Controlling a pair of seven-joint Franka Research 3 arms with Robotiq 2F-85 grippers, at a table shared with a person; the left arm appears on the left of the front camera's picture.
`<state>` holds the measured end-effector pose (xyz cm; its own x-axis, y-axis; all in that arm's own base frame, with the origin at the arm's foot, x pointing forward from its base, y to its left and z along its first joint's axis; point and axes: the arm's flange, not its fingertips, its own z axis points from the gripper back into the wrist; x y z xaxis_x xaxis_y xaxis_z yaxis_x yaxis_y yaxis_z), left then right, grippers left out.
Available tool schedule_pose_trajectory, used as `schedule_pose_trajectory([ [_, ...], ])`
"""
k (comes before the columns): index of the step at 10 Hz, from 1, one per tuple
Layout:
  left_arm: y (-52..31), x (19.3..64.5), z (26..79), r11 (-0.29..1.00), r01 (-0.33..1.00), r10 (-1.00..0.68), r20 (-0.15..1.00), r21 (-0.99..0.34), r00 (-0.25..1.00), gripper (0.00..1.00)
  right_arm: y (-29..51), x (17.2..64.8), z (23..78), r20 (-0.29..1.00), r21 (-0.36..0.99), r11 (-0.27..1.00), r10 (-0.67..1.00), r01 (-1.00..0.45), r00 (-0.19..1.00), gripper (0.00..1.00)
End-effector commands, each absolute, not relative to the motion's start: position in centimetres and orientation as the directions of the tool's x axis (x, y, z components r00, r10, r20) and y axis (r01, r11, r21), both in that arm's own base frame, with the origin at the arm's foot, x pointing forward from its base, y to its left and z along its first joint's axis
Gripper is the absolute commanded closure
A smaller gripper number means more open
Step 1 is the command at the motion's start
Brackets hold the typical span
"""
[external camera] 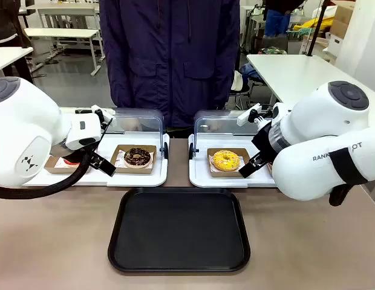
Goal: Move the third donut from the left to the tray.
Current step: Pick up the Paper togo box containing the Donut indicated by the person and place it on the Handle tray.
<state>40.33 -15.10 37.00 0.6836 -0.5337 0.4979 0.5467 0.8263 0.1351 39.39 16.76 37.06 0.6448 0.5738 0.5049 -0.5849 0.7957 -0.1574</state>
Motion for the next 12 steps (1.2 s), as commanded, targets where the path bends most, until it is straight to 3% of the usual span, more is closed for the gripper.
schedule_pose_trajectory([
  [1, -15.1, 40.3, 37.0, 0.826, 0.547, -0.534, 0.498, 0.135, 0.683, 0.00, 16.8, 39.4, 37.1, 0.505, -0.157, 0.796, 0.574, -0.585, 0.645, 0.00],
  [10, -15.1, 40.3, 37.0, 0.826, 0.547, -0.534, 0.498, 0.135, 0.684, 0.00, 16.8, 39.4, 37.1, 0.505, -0.158, 0.795, 0.574, -0.585, 0.644, 0.00],
  [12, -12.6, 42.0, 42.4, 0.809, 0.585, -0.515, 0.548, 0.057, 0.659, 0.00, 14.6, 40.5, 43.1, 0.541, -0.081, 0.801, 0.535, -0.592, 0.649, 0.00],
])
